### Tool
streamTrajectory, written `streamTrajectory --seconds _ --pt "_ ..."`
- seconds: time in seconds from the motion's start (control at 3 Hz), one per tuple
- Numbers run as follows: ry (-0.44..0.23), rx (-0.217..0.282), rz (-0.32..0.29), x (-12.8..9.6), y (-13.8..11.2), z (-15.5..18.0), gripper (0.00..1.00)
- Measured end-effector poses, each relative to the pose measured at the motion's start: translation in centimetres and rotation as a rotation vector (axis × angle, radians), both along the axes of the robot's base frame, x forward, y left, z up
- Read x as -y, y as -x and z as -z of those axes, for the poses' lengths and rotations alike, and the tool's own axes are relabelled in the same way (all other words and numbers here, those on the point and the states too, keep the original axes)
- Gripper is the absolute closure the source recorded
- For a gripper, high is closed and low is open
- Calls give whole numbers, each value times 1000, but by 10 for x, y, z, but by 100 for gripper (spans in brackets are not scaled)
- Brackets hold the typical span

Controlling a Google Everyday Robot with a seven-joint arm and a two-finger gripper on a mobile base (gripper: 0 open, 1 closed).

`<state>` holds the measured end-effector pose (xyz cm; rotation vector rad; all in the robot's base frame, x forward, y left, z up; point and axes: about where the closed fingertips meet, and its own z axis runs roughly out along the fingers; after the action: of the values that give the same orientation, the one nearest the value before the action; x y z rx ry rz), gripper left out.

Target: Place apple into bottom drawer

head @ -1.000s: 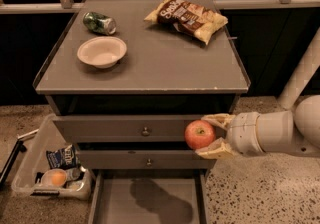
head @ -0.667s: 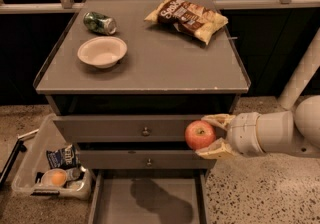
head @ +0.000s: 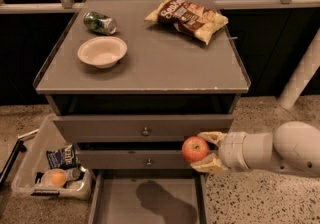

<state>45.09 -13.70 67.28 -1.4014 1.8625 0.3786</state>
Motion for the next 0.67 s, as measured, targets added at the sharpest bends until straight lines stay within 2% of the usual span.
streamTrajectory --seconds 0.33,0.67 --pt "0 -7 53 9 -3 55 100" --pt "-30 21 115 18 -10 100 100"
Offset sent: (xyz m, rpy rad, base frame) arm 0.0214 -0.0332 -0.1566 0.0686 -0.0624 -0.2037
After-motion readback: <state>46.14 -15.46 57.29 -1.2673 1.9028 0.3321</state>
